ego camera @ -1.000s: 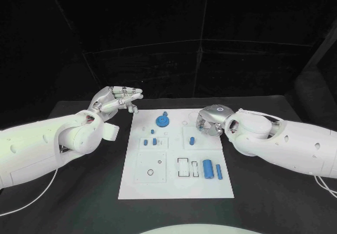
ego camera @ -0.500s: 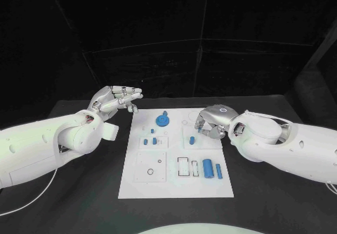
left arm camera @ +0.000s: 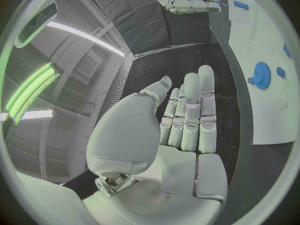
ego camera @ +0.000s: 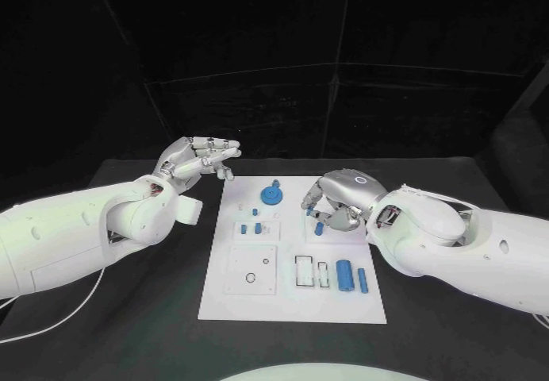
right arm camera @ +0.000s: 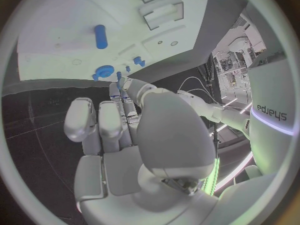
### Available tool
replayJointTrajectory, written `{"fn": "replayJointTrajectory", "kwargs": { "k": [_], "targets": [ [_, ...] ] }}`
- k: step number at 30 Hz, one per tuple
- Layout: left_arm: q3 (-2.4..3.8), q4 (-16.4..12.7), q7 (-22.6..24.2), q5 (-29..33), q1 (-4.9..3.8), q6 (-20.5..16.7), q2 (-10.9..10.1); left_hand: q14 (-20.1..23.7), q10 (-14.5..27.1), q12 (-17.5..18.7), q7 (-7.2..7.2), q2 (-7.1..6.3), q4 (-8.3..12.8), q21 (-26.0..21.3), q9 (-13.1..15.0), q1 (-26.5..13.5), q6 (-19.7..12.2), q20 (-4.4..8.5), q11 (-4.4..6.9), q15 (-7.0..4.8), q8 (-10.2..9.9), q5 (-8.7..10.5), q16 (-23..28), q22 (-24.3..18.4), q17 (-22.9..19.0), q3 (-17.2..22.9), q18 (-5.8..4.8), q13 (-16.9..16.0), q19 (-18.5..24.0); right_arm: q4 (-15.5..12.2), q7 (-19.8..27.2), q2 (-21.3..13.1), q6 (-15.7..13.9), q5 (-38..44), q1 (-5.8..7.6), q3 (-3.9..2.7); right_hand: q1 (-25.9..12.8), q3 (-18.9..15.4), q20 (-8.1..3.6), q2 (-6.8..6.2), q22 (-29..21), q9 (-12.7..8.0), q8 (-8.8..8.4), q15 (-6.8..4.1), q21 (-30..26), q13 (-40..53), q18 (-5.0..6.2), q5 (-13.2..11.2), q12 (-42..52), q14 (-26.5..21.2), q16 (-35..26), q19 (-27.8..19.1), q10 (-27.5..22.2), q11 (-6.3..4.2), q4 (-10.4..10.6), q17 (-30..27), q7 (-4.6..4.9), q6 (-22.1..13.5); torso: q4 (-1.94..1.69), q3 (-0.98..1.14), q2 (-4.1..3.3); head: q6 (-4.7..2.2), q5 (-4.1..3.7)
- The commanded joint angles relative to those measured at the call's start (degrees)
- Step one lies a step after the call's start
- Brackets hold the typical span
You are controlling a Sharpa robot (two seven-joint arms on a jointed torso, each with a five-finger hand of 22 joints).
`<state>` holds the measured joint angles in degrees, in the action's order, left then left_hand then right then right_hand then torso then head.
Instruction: Assemble the parts on the task board
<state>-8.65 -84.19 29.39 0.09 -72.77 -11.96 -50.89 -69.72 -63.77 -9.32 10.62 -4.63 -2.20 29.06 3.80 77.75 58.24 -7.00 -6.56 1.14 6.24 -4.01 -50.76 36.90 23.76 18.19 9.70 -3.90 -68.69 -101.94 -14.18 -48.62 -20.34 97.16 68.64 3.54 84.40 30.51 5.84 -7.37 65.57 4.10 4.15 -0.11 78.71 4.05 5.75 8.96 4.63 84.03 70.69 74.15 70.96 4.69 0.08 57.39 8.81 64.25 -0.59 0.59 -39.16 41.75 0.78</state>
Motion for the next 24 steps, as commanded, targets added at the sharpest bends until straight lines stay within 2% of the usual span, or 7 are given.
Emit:
{"fn": "replayJointTrajectory", "kwargs": {
  "k": [1,4,6,11,14,24],
  "targets": [
    [0.05,-0.1,1.2,0.9,-0.07,0.1,0.1,0.2,0.5,0.1,0.14,0.06,0.3,-0.4,0.0,0.8,-0.3,-0.10,0.00,0.32,-0.2,-0.34,0.0,-0.1,-0.1,0.2,0.78,0.0,-0.5,0.4,1.7,1.6,-0.9,-2.7,0.03,0.00,-0.7,0.4,0.17,-0.06,-0.1,-0.1,-0.39,0.00,0.3,0.1,-0.46,-0.3,-0.3,0.7,0.3,0.3,-0.2,0.06,0.0,-0.1,0.21,-0.1,0.08,-0.06,-0.09,0.07,1.06],
    [0.05,0.0,1.2,0.9,-0.08,0.2,0.4,0.2,0.5,0.1,0.14,0.07,0.4,-0.4,0.0,0.8,-0.3,-0.09,0.01,0.32,-0.2,-0.35,0.0,-0.1,-0.1,0.2,0.78,0.0,-0.5,1.8,2.3,3.9,-0.7,-2.9,-0.19,0.04,-0.8,0.5,0.18,-0.02,-0.1,-0.1,-0.40,0.01,0.3,0.0,-0.46,-0.4,-0.4,0.7,0.3,0.3,-0.2,0.07,-0.1,-0.1,0.21,-0.1,0.04,-0.07,-0.04,0.48,2.13],
    [0.06,0.0,1.2,0.9,-0.09,0.3,0.5,0.2,0.5,0.1,0.14,0.07,0.4,-0.4,0.0,0.8,-0.3,-0.09,0.01,0.32,-0.2,-0.35,0.0,-0.1,-0.1,0.2,0.78,0.0,-0.5,2.5,2.5,4.8,-0.7,-2.9,-0.51,0.06,-0.8,0.6,0.19,0.03,-0.1,-0.1,-0.40,0.02,0.3,0.0,-0.46,-0.4,-0.4,0.7,0.4,0.3,-0.2,0.08,-0.1,-0.1,0.22,-0.2,-0.09,-0.09,-0.06,0.61,2.45],
    [0.07,0.2,1.2,1.0,-0.12,0.5,0.8,0.3,0.5,0.0,0.14,0.06,0.4,-0.4,0.0,0.8,-0.3,-0.09,0.00,0.31,-0.1,-0.36,0.0,-0.1,-0.1,0.2,0.78,0.0,-0.5,4.3,3.3,7.7,-0.6,-2.5,-2.30,0.12,-0.8,0.7,0.20,0.06,-0.1,-0.1,-0.41,0.02,0.3,0.0,-0.46,-0.4,-0.4,0.7,0.4,0.3,-0.2,0.08,-0.1,-0.1,0.23,-0.2,0.07,-0.12,-0.08,1.13,4.08],
    [0.07,0.3,1.2,1.0,-0.14,0.6,0.9,0.3,0.5,0.0,0.14,0.06,0.4,-0.4,0.0,0.8,-0.3,-0.09,0.00,0.31,-0.1,-0.36,0.0,-0.1,-0.1,0.2,0.78,0.0,-0.5,5.0,3.7,8.9,-0.5,-2.0,-3.24,0.14,-0.8,0.7,0.20,0.07,0.0,-0.1,-0.41,0.02,0.3,0.0,-0.47,-0.4,-0.4,0.7,0.4,0.3,-0.3,0.09,-0.2,0.0,0.23,-0.2,0.11,-0.02,-0.07,1.50,4.96],
    [0.08,0.7,1.2,1.0,-0.18,0.8,1.4,0.3,0.5,0.0,0.14,0.06,0.4,-0.4,0.0,0.8,-0.3,-0.09,0.00,0.31,-0.1,-0.36,0.0,-0.1,-0.1,0.2,0.78,0.0,-0.5,7.2,4.7,11.6,0.3,-1.2,-5.24,0.30,-0.9,0.8,0.21,0.11,-0.1,-0.1,-0.43,0.04,0.3,0.0,-0.45,-0.4,-0.4,0.7,0.4,0.3,-0.3,0.10,-0.3,-0.1,0.25,-0.3,-0.01,0.02,-0.03,2.35,5.97]
  ]
}}
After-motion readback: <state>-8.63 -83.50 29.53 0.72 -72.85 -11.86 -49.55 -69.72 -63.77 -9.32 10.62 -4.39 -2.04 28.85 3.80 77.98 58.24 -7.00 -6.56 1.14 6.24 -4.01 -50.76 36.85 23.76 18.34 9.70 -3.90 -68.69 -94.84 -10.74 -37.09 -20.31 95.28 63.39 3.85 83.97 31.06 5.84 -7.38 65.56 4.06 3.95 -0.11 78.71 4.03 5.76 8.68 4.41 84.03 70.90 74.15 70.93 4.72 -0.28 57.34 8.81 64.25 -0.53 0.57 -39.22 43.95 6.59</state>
